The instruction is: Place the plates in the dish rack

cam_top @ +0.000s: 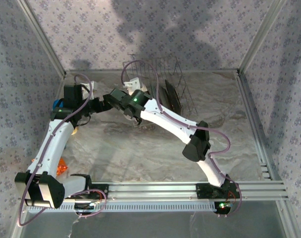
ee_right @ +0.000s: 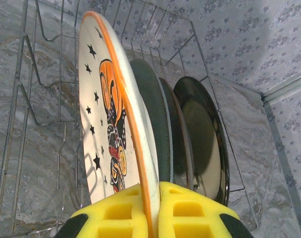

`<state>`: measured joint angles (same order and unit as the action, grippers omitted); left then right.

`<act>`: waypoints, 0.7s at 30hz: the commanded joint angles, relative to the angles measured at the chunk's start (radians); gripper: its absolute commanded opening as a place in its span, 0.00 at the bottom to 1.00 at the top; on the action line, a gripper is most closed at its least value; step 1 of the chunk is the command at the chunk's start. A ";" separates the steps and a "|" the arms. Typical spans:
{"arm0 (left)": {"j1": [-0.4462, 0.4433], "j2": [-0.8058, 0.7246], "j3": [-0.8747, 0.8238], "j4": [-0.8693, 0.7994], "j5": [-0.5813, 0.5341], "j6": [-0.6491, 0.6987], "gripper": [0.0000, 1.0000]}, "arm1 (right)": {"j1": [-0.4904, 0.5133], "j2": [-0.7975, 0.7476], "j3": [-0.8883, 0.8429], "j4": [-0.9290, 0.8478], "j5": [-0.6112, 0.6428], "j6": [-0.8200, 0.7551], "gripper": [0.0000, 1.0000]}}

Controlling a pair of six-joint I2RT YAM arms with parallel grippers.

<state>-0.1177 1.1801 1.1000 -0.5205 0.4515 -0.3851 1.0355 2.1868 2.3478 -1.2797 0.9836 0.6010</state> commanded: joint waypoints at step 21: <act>0.007 0.014 0.003 0.002 0.002 0.014 0.99 | 0.002 0.110 0.037 -0.068 -0.055 0.226 0.00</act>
<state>-0.1135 1.1896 1.1000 -0.5220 0.4507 -0.3851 1.0336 2.2742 2.3775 -1.3022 0.9726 0.7582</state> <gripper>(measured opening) 0.994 0.076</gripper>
